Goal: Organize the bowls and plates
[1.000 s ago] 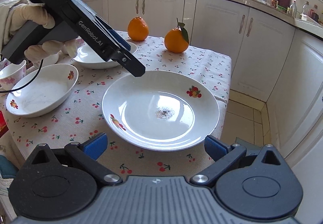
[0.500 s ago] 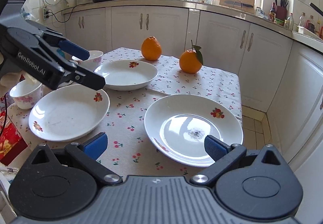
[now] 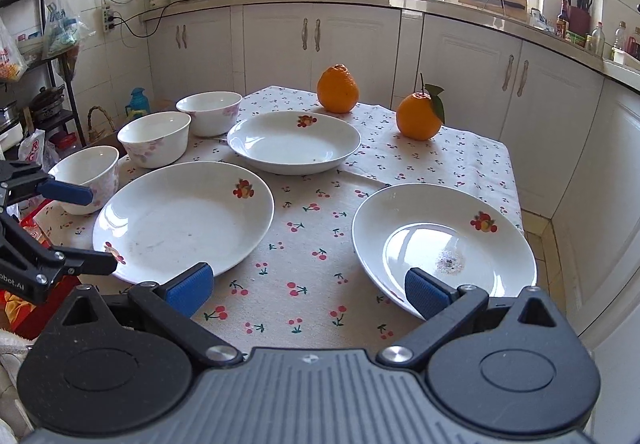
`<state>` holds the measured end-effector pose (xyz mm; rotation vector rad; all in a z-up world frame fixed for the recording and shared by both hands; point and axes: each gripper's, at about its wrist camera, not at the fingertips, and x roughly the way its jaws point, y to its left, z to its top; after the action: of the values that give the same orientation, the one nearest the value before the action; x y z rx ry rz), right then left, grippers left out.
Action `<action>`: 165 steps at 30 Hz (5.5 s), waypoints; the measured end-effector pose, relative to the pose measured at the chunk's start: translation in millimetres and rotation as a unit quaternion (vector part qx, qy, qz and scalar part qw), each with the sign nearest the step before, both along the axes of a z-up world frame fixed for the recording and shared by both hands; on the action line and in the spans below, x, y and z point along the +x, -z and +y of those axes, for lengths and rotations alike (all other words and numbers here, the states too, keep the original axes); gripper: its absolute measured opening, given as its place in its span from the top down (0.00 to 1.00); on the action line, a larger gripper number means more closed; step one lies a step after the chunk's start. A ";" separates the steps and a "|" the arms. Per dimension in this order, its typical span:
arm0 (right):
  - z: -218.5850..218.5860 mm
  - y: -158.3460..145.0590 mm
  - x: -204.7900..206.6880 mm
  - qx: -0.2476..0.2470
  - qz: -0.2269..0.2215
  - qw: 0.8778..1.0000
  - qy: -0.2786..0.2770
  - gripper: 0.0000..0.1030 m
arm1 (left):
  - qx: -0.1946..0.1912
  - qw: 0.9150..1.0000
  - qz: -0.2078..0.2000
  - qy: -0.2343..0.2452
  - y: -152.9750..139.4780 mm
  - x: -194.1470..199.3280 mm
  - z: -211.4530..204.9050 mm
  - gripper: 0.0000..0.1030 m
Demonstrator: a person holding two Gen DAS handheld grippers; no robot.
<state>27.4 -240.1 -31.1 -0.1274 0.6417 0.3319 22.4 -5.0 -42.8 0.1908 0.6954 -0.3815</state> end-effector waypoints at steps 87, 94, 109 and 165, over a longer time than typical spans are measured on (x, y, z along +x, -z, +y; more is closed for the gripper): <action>89.6 31.3 209.0 0.055 0.284 0.910 -0.296 0.14 | -0.001 0.999 0.026 0.028 31.4 21.6 -5.3 0.08; 87.8 24.7 204.9 0.054 0.276 0.912 -0.300 0.14 | 0.007 0.999 0.030 0.033 28.8 22.7 -6.2 0.09; 53.2 3.9 197.3 0.060 0.242 0.928 -0.278 0.13 | 0.018 0.997 0.021 0.076 3.0 33.6 -24.3 0.09; -154.3 16.0 183.6 0.081 0.208 0.974 -0.049 0.13 | 0.018 0.957 0.058 0.282 7.8 123.2 -181.7 0.07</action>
<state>211.0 -394.4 -47.1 0.0704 1.0208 0.5110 145.6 -186.7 -50.6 0.4070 0.7585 -0.9332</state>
